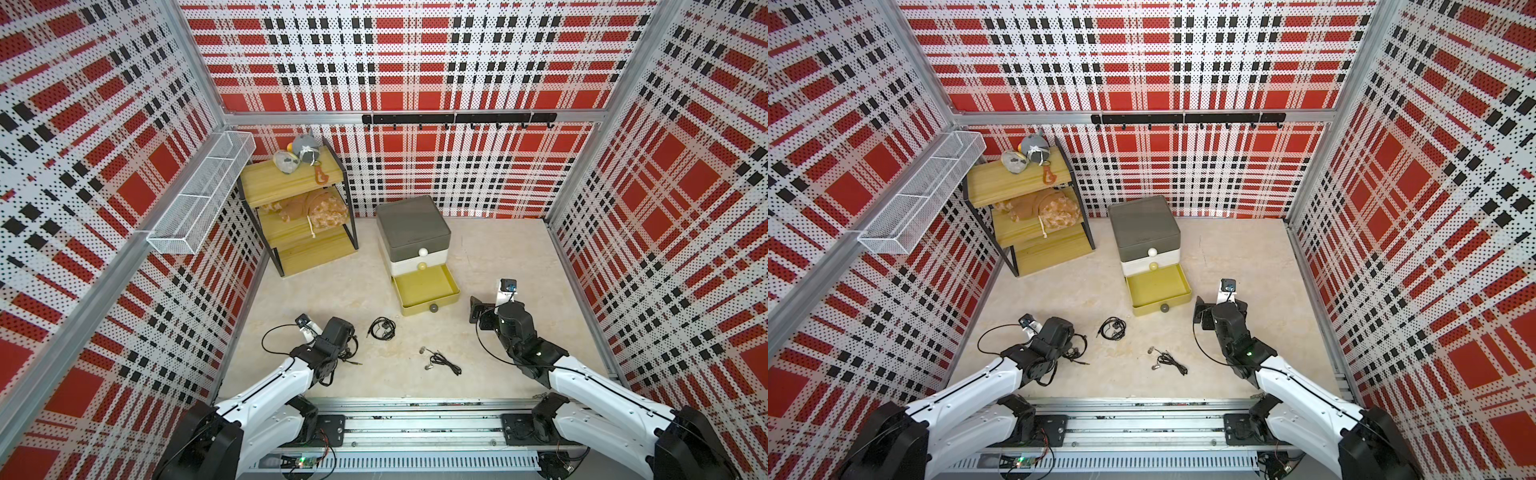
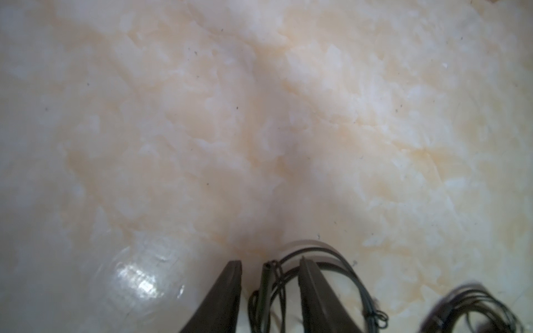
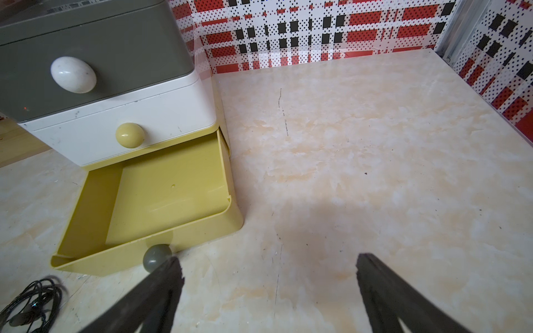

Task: Place the wired earphones into the drawer by color
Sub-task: Pick up the wired earphones from the center of the board.

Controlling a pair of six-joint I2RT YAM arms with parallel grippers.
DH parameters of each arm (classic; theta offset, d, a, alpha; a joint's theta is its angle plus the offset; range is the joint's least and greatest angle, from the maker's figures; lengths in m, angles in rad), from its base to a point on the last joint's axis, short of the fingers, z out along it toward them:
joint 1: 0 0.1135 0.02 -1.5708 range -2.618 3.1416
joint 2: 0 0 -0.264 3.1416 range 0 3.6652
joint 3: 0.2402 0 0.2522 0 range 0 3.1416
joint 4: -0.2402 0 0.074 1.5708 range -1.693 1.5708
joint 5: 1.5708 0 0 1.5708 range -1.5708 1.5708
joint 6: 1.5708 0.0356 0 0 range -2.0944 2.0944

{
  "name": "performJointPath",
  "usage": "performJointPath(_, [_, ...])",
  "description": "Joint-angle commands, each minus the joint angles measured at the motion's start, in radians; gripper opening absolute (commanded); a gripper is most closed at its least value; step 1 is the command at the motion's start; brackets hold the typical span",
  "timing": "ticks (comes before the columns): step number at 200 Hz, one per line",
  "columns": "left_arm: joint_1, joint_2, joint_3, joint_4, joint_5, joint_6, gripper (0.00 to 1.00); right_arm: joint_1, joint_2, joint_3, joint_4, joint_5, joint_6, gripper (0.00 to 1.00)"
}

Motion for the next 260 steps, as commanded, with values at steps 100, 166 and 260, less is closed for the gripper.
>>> performJointPath(100, [0.018,-0.033,-0.007,0.046,0.027,0.018,0.0,-0.005,-0.026,-0.016,-0.014,0.015,-0.009,1.0])
performJointPath(166, [0.018,-0.25,0.019,0.126,-0.001,0.116,0.0,-0.006,-0.059,-0.023,-0.018,-0.001,-0.004,1.0])
performJointPath(260, [0.017,-0.369,0.118,0.374,0.245,0.397,0.0,-0.006,-0.047,-0.025,-0.009,-0.008,-0.006,1.0])
